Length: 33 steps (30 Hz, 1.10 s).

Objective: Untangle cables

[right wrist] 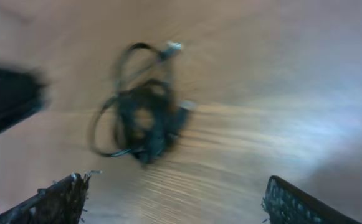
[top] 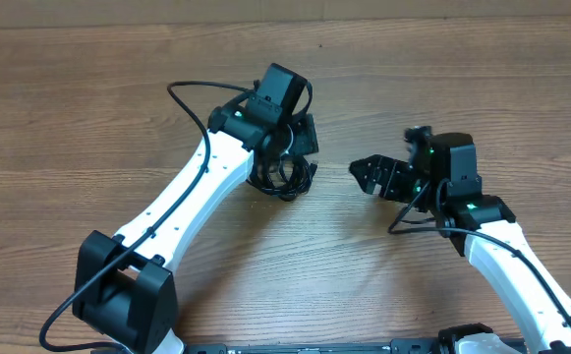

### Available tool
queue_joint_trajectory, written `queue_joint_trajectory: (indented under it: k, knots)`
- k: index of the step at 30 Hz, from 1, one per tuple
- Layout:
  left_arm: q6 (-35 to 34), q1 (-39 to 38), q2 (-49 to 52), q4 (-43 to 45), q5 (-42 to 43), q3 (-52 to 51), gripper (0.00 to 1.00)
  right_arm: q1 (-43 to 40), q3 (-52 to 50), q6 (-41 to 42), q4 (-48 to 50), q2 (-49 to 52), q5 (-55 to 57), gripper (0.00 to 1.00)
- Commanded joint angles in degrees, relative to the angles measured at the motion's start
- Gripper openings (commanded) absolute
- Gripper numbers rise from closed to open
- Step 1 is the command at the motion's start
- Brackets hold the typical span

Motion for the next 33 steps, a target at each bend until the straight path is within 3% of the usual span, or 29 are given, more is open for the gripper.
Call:
queue_joint_trajectory:
  k: [1, 5, 8, 11, 15, 20, 25, 33]
  knots:
    - [2.47, 5.11, 0.26, 0.79, -0.61, 2.54, 0.71, 2.62, -0.02, -10.58, 5.20, 3.34, -7.26, 0.85]
    - [4.72, 11.28, 0.26, 0.81, 8.00, 4.98, 0.84, 5.46, 1.11, -11.47, 12.66, 10.21, -7.23, 0.77]
    - [4.74, 15.10, 0.28, 0.07, 14.16, 5.03, 0.90, 6.97, 5.75, -14.14, 11.69, 16.24, -7.21, 0.72]
    - [4.96, 17.33, 0.28, -3.21, 14.32, 5.03, 0.93, 7.87, 13.35, -17.44, 6.38, 22.38, -7.21, 0.63]
    - [4.96, 17.70, 0.28, -5.84, 13.46, 5.03, 0.97, 8.48, 17.31, -17.42, 5.68, 26.69, -8.48, 0.62]
    - [4.92, 17.44, 0.31, -6.56, 12.35, 5.01, 1.00, 9.68, 17.62, -17.38, 8.17, 31.19, -11.78, 0.61]
    - [4.92, 17.31, 0.31, -6.56, 12.35, 5.01, 1.00, 10.97, 17.62, -17.05, 10.97, 35.23, -12.74, 0.48]
    - [4.90, 17.31, 0.31, -7.15, 12.35, 5.01, 1.00, 11.10, 17.68, -15.19, 13.88, 38.56, -12.76, 0.42]
